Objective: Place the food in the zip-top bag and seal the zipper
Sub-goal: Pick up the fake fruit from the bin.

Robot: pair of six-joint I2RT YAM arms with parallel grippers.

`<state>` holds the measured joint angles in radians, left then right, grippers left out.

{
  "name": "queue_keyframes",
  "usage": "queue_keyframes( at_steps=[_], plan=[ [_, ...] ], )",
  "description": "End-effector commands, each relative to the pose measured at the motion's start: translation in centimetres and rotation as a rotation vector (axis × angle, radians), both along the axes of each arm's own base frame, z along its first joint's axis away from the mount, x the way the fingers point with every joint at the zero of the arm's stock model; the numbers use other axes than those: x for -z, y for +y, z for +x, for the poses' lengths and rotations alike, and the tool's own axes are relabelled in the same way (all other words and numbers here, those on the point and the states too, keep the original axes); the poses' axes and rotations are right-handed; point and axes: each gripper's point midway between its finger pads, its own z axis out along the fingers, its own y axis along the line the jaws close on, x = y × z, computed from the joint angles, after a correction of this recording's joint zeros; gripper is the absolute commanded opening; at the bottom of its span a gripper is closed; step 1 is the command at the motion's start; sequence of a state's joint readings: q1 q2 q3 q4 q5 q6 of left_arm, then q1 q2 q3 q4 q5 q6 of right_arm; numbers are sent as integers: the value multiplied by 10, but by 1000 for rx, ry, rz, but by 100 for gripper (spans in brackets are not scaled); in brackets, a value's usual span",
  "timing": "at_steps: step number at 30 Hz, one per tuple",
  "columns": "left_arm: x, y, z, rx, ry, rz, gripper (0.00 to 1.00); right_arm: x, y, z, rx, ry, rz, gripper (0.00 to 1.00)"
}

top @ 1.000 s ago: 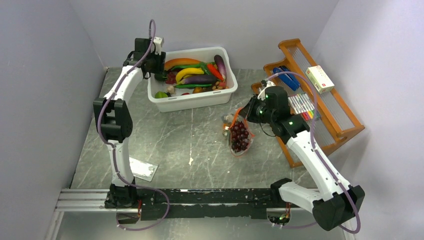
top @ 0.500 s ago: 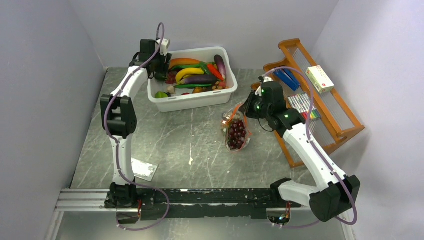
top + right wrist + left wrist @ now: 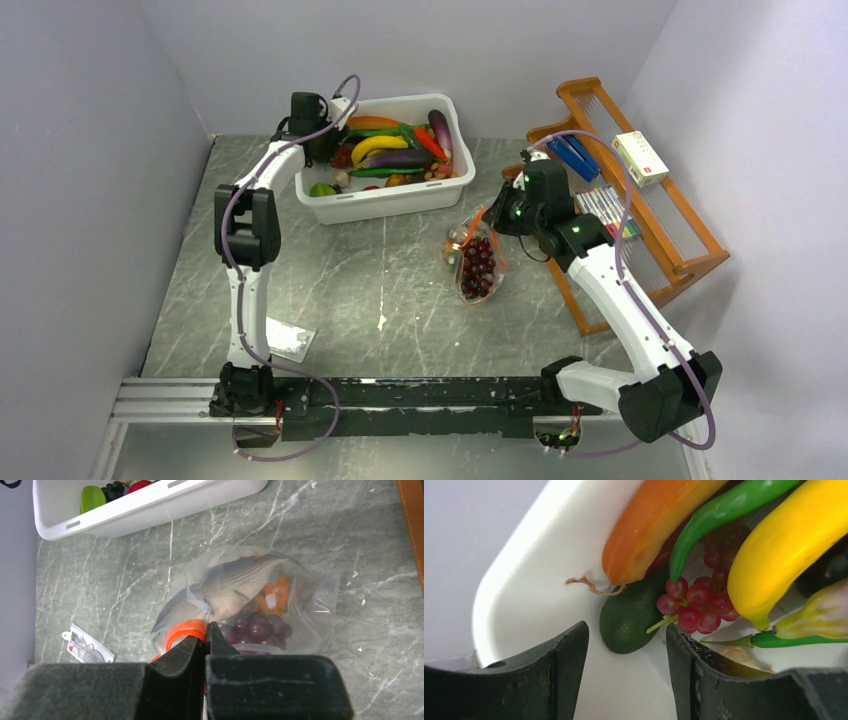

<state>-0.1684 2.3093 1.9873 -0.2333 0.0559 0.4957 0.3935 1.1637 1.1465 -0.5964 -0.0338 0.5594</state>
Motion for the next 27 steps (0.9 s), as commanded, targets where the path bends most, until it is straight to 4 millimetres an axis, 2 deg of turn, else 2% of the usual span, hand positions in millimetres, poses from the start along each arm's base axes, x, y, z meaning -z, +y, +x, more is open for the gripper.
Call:
queue_keyframes(
  at_steps=[1,8,12,14,17,23,27],
  plan=[
    [16,8,11,67,8,127,59,-23,-4,2,15,-54,7,0],
    [45,32,21,27,41,196,68,-32,-8,-1,24,-69,3,0],
    [60,45,27,-1,58,247,66,-34,-9,-1,25,-72,-2,0],
    [68,52,28,-19,58,311,66,-33,-9,-1,23,-70,-4,0],
    [78,63,30,-53,46,437,70,-30,-7,0,17,-58,-5,0],
    [96,62,17,-20,93,440,67,-33,-8,2,25,-66,-13,0],
    [106,63,5,-10,143,451,55,-32,-9,2,29,-63,-17,0]
  ],
)
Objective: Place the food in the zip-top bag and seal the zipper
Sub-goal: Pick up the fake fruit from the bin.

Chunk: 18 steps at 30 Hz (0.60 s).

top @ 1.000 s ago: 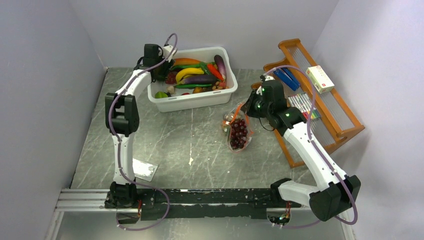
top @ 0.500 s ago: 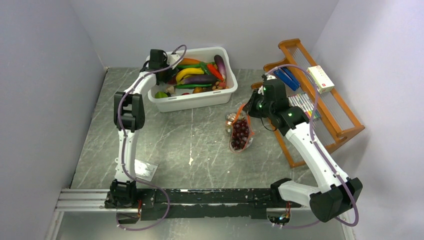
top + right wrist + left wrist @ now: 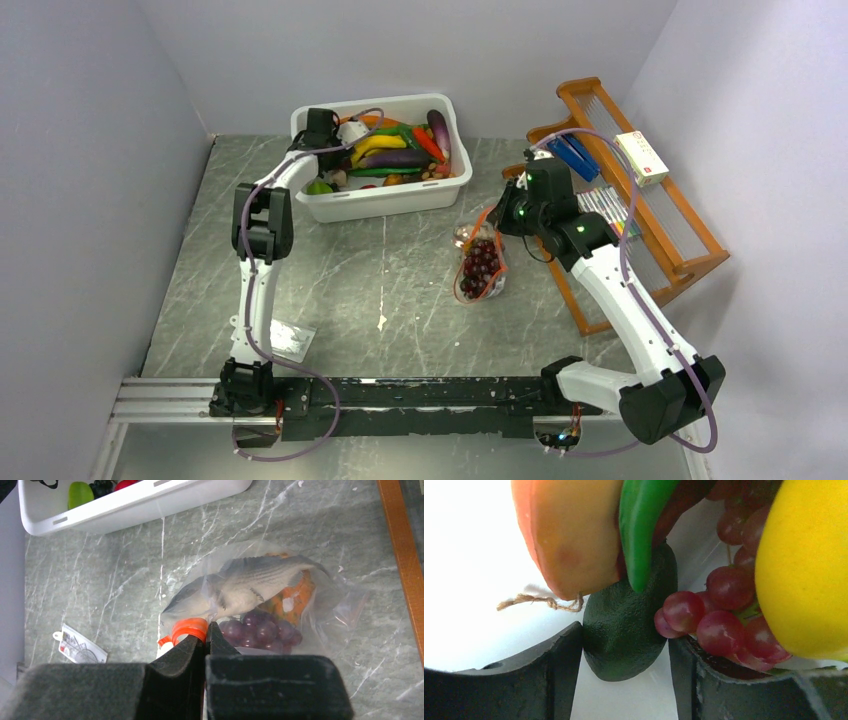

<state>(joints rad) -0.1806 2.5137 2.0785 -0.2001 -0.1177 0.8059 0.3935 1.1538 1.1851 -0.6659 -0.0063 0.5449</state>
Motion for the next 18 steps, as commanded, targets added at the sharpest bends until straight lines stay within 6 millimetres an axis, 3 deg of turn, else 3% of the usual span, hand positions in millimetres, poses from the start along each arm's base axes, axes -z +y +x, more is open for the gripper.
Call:
queue_keyframes(
  at_steps=[1,4,8,18],
  plan=[
    [36,33,-23,-64,117,85,53,-26,-1,9,14,-70,17,0],
    [31,26,-29,-53,107,64,47,-26,0,9,17,-73,23,0],
    [8,17,-32,-46,59,35,35,-27,0,8,19,-76,28,0],
    [-87,-8,-42,-25,-62,-99,27,-26,0,5,23,-84,54,0]
  ],
)
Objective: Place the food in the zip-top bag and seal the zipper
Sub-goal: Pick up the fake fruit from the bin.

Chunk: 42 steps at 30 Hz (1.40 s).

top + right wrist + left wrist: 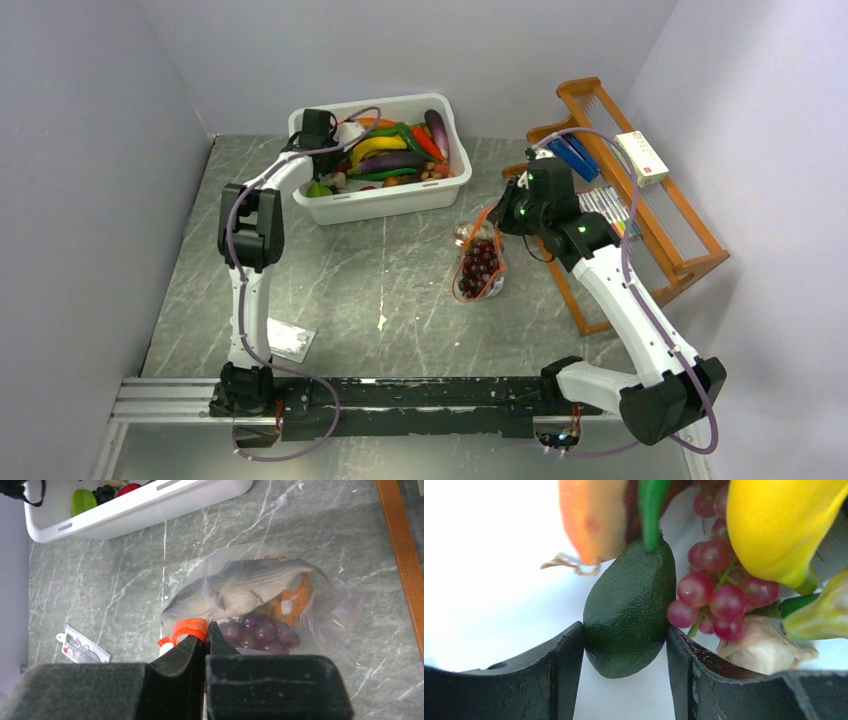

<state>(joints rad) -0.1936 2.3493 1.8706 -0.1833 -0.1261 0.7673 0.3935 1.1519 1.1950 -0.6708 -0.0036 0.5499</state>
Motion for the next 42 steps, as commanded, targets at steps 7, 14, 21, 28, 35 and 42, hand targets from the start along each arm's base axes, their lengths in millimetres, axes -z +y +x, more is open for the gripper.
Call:
queue_keyframes(
  at_steps=[7,14,21,28,35,42],
  plan=[
    [-105,-25,-24,39,-84,-190,26,-23,-1,-2,16,-93,61,0],
    [-110,-37,-52,60,-4,-283,25,-25,-2,-7,2,-111,62,0],
    [-141,-76,-87,139,63,-565,24,-21,6,-6,-5,-89,107,0],
    [-189,-118,-143,285,165,-888,24,-32,29,4,-47,-70,209,0],
    [-240,-144,-223,466,277,-1192,25,-39,51,15,-77,-70,326,0],
    [-262,-158,-289,583,462,-1419,23,-46,55,21,-41,-74,396,0]
  ],
)
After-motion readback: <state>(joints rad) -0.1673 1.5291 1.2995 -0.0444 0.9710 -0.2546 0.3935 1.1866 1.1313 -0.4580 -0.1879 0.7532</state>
